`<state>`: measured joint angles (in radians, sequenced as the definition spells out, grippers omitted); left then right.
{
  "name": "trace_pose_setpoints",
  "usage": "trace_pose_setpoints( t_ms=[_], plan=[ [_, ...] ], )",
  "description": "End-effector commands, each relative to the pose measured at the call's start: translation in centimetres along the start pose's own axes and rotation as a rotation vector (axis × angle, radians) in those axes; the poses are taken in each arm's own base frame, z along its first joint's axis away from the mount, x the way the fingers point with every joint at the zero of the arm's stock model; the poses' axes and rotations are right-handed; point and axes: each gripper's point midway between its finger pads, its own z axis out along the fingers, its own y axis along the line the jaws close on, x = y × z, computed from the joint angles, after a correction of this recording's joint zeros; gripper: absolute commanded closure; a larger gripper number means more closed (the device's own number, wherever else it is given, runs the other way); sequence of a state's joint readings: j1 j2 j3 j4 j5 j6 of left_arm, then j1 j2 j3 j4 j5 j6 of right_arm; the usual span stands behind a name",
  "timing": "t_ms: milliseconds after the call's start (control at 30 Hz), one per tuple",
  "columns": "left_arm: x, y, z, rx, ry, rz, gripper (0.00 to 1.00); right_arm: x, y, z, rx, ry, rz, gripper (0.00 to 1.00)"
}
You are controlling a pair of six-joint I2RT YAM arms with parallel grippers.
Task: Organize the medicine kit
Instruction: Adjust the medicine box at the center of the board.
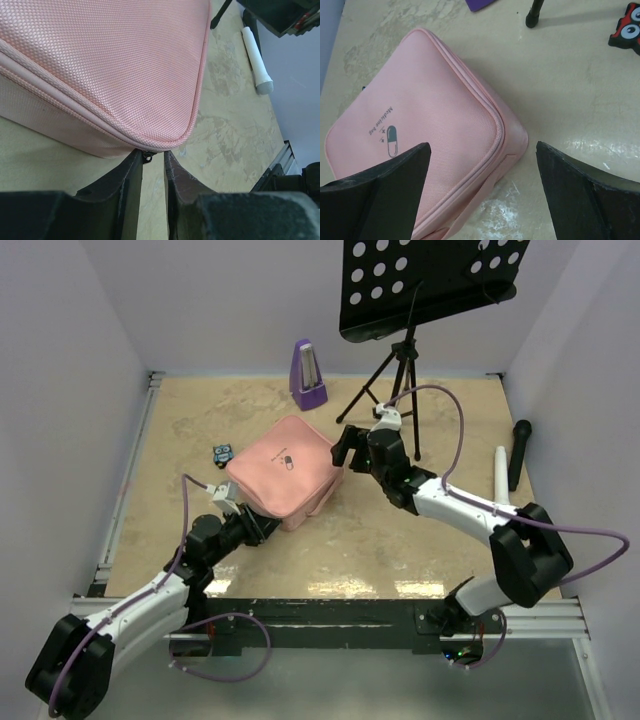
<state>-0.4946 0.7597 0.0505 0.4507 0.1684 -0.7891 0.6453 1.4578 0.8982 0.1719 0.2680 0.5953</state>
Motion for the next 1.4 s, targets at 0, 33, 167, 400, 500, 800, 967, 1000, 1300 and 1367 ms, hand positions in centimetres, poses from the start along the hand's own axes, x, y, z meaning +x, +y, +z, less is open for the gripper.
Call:
trace_pose_setpoints(
  t_ms=[0,33,167,400,500,800,967,1000,1300,1367],
  plan=[
    [1.1,1.5,-0.5,-0.002,-0.033,0.022,0.74,1.3,0.2,1.5,-0.083,0.049,0.082,0.09],
    [1.1,1.5,-0.5,-0.002,-0.035,0.021,0.74,1.6,0.1,1.8,-0.092,0.056,0.097,0.10],
    [1.0,1.7,-0.5,-0.014,-0.040,0.018,0.75,2.0,0.1,3.1,-0.122,0.063,0.140,0.11],
    [1.1,2.1,-0.5,-0.038,-0.039,0.013,0.74,3.1,0.5,5.4,-0.161,0.091,0.141,0.19],
    [1.2,2.4,-0.5,-0.049,-0.040,0.004,0.74,4.0,1.1,5.4,-0.210,0.122,0.131,0.35],
    [0.8,2.0,-0.2,-0.027,-0.059,0.002,0.74,6.2,0.3,4.2,-0.233,0.154,0.154,0.85],
    [0.1,1.4,0.2,-0.007,-0.075,0.007,0.73,6.7,-0.1,2.9,-0.239,0.165,0.183,1.00],
    [0.0,1.3,0.3,-0.004,-0.078,0.011,0.73,6.6,-0.1,2.5,-0.244,0.161,0.189,1.00],
    [-0.1,0.4,1.0,0.036,-0.060,0.037,0.71,8.6,-1.4,-1.8,-0.260,0.194,0.255,1.00],
    [0.3,0.5,1.0,0.043,-0.046,0.038,0.68,8.5,-1.5,-2.4,-0.261,0.183,0.256,1.00]
  ],
)
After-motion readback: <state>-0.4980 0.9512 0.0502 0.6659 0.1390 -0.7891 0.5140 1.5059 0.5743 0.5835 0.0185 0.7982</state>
